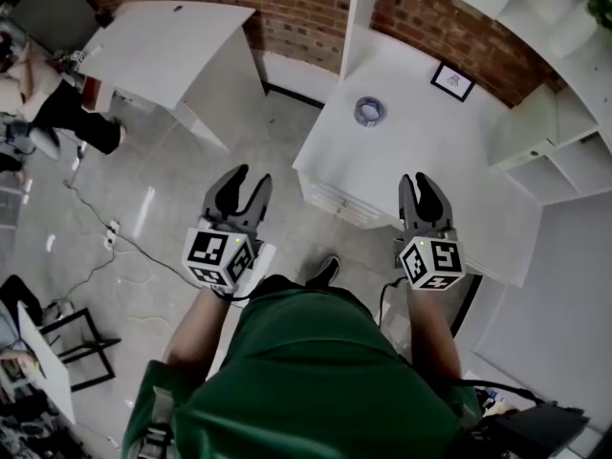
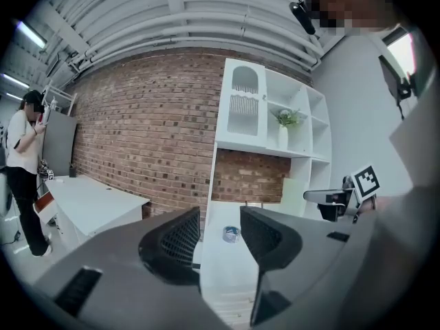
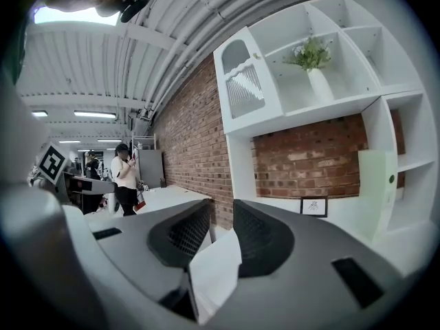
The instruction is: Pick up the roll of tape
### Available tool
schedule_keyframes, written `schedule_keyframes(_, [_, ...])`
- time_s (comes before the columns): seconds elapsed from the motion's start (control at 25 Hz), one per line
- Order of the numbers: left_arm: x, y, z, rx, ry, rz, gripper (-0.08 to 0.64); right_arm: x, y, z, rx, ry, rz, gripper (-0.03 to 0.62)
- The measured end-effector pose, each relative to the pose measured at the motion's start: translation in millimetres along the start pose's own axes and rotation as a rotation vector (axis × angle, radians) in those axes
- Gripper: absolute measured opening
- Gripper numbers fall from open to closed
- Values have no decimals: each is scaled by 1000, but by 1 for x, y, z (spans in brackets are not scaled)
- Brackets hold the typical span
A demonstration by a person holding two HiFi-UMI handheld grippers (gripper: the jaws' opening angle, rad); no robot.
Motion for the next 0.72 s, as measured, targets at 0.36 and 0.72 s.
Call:
schedule_keyframes(0.36, [8,-36,0,-46,-17,35,193,16,-44,-33,-49,8,56,123])
schedule_keyframes(0.72, [15,-88,25,-11,5,65,193,28,-96,-53,-26,35,129,124])
Point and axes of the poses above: the fingertips, and each gripper's own axes: y backward along the fingers, z to its left, x out of its underside, the point moved 2 cm from there along y, backward along the fingers, and after that the axes turned 5 degrees about -x, right-handed, at the moved point
